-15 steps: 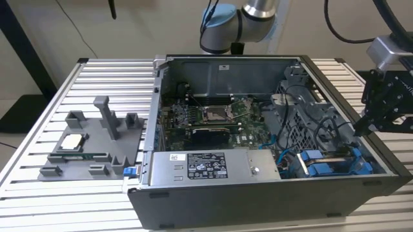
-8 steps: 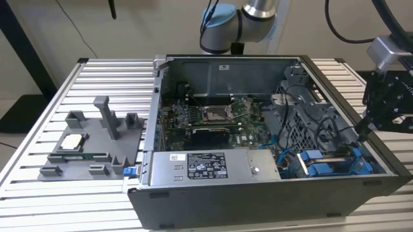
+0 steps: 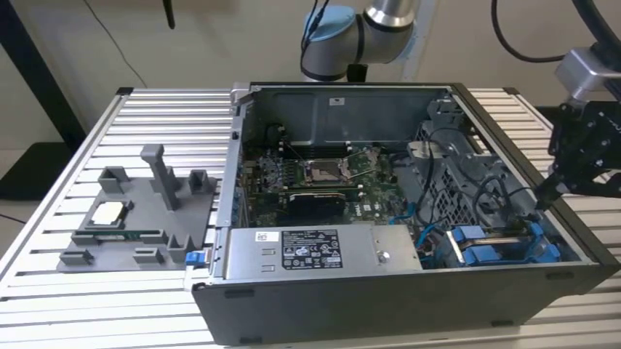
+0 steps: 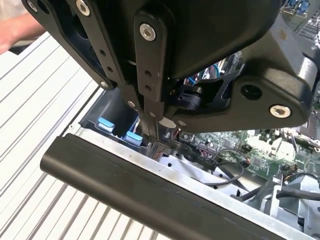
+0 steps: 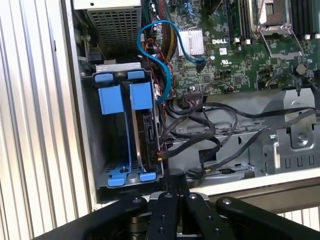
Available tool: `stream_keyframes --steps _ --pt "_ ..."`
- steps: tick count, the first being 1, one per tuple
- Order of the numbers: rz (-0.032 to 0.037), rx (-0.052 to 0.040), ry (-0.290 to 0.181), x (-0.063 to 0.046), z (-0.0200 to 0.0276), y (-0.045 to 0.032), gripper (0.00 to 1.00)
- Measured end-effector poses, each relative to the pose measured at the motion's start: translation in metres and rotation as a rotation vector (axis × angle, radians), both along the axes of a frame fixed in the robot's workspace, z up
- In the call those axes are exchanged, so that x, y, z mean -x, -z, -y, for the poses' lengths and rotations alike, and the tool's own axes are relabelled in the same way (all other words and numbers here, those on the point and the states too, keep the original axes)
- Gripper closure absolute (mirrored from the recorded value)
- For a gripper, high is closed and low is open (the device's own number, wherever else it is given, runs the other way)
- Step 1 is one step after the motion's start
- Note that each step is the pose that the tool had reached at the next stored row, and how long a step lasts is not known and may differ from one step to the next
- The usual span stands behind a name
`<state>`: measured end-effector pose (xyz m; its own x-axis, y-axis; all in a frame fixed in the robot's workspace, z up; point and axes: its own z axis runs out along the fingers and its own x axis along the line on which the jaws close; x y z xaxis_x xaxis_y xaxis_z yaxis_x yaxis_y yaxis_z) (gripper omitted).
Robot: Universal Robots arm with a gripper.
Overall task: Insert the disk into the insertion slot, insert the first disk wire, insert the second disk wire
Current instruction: 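Insert the second disk wire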
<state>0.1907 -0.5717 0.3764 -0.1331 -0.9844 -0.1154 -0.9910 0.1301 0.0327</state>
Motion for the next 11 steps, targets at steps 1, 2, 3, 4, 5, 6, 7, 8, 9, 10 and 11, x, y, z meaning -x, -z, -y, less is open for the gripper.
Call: stream_keyframes --steps 1,2,3,4,5,6,7,8,9,10,11 --pt "0.0000 0.0048 0.001 -0.0004 0.0001 0.0002 0.88" --pt "-0.0003 0.0076 0.003 -0.0015 0.0001 0.0007 0.88" --pt "-0.0006 0.0094 0.004 -0.0028 0.0001 0.0009 0.82" --pt "-0.0007 0.0100 0.006 -0.0035 0.0002 0.0015 0.82" --pt "-0.0008 0.0099 0.008 -0.0039 0.0004 0.0030 0.82" --pt "-0.0008 0.0098 0.011 -0.0040 0.0006 0.0049 0.82" --pt "-0.0009 0.0099 0.015 -0.0041 0.0010 0.0066 0.82" --pt "-0.0009 0.0100 0.018 -0.0042 0.0014 0.0083 0.82" --pt "-0.0013 0.0093 0.022 -0.0043 0.0017 0.0095 0.82" --pt "-0.0020 0.0054 0.025 -0.0043 0.0019 0.0096 0.82" --pt "-0.0042 0.0011 0.026 -0.0043 0.0023 0.0097 0.82"
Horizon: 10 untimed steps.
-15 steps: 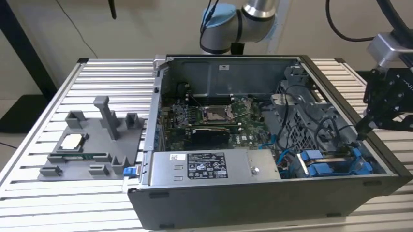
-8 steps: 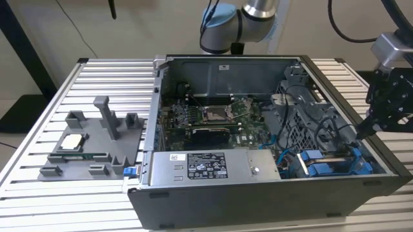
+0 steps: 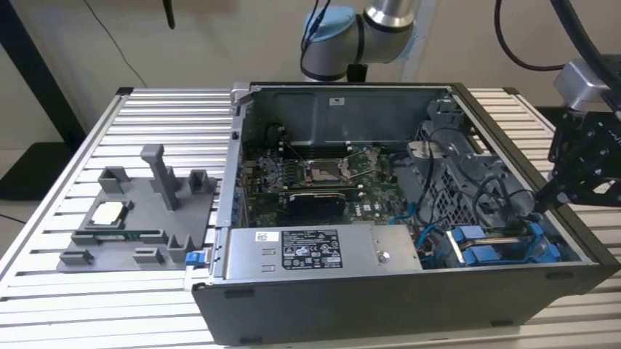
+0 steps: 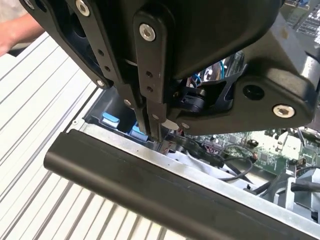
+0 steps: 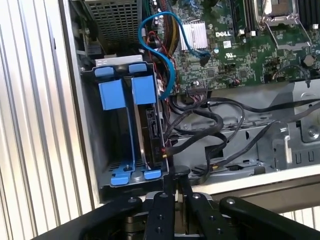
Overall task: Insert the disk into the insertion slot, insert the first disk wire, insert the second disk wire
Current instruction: 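Insert the second disk wire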
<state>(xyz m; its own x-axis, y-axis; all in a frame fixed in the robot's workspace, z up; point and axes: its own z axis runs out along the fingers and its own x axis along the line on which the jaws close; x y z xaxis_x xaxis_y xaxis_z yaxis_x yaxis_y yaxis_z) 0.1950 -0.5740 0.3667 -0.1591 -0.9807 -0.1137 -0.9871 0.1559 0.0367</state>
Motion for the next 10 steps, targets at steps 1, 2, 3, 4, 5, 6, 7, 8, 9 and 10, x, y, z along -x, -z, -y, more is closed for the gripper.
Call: stream_keyframes --steps 1,2,3,4,5,6,7,8,9,10 --pt "-0.0074 -0.0003 0.001 -0.0001 0.0005 0.0000 0.82" --pt "-0.0147 -0.0004 0.001 -0.0001 0.0008 -0.0005 0.82" --pt "-0.0215 -0.0002 0.002 -0.0001 0.0014 -0.0010 0.82" --pt "-0.0269 -0.0004 0.003 -0.0001 0.0021 -0.0013 0.82" --pt "-0.0303 -0.0005 0.004 -0.0001 0.0030 -0.0015 0.80" --pt "-0.0322 -0.0009 0.004 -0.0002 0.0040 -0.0016 0.80" --pt "-0.0340 -0.0012 0.004 -0.0004 0.0049 -0.0018 0.73" --pt "-0.0356 -0.0016 0.005 -0.0006 0.0058 -0.0019 0.73" --pt "-0.0371 -0.0024 0.005 -0.0010 0.0067 -0.0020 0.73" --pt "-0.0377 -0.0031 0.005 -0.0014 0.0079 -0.0019 0.73"
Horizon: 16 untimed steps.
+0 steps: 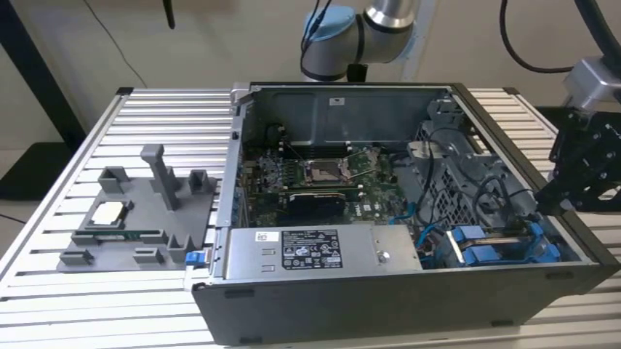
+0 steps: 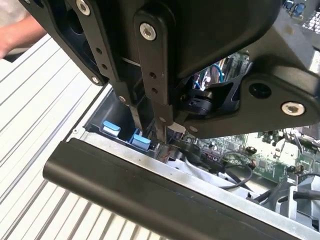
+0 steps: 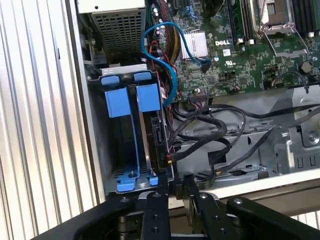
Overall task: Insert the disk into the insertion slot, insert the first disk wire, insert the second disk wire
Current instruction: 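Insert the second disk wire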
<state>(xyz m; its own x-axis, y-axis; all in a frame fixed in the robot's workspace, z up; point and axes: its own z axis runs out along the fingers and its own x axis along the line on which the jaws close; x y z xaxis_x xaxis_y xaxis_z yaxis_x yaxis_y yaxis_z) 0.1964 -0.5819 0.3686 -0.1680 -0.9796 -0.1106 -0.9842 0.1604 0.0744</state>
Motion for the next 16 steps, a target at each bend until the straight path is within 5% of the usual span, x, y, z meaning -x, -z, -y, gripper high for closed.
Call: stream_keyframes --steps 2,5,12,14,16 --pt "-0.0001 -0.0072 0.002 -0.0002 0.0014 0.0018 0.73" --pt "-0.0002 -0.0321 0.008 -0.0003 0.0021 0.0040 0.73" --pt "-0.0005 -0.1552 0.017 -0.0004 0.0025 0.0048 0.73" --pt "-0.0007 -0.1786 0.018 -0.0004 0.0035 0.0053 0.75" --pt "-0.0008 -0.1915 0.019 -0.0004 0.0051 0.0054 0.82"
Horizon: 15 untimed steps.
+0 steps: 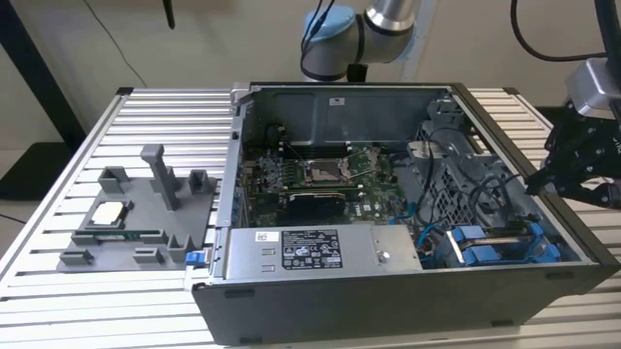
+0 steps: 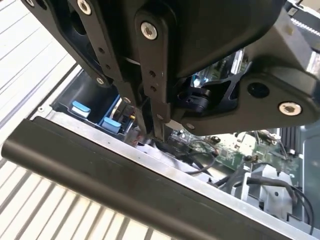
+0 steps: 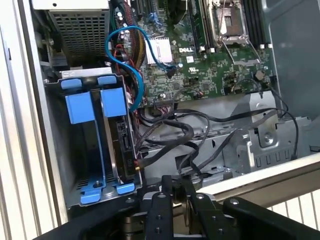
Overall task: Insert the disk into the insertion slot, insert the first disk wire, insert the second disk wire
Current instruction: 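Insert the second disk wire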
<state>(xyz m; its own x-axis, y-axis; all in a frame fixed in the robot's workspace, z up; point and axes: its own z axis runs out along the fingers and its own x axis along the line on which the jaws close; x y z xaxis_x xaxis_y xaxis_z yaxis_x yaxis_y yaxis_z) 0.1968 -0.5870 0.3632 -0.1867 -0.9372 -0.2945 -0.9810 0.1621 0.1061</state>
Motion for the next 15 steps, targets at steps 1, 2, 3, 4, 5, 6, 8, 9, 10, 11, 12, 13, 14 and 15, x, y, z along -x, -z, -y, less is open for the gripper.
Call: stream_keyframes --steps 1,2,3,4,5,6,8,9,10,11,12,13,14,15 --pt "0.0000 -0.0029 0.000 0.000 0.0007 0.0000 0.82" --pt "0.0000 -0.0039 0.000 0.000 0.0011 0.0000 0.82" --pt "0.0000 -0.0040 0.000 0.000 0.0011 0.0000 0.82" --pt "0.0001 -0.0041 0.000 0.000 0.0011 -0.0001 0.84" --pt "0.0001 -0.0043 0.000 0.000 0.0011 0.0000 0.84" --pt "0.0000 -0.0043 0.001 0.001 0.0012 -0.0003 0.84" --pt "0.0001 -0.0041 0.000 0.005 0.0012 -0.0027 0.84" --pt "0.0001 -0.0040 0.000 0.007 0.0012 -0.0046 0.84" --pt "0.0000 -0.0042 0.001 0.010 0.0012 -0.0069 0.84" --pt "0.0000 -0.0041 0.000 0.013 0.0012 -0.0100 0.84" --pt "0.0000 -0.0041 0.000 0.016 0.0012 -0.0129 0.84" --pt "0.0000 -0.0042 0.000 0.018 0.0012 -0.0153 0.84" --pt "0.0000 -0.0042 0.000 0.021 0.0012 -0.0176 0.84" --pt "0.0000 -0.0041 0.000 0.024 0.0012 -0.0195 0.84"
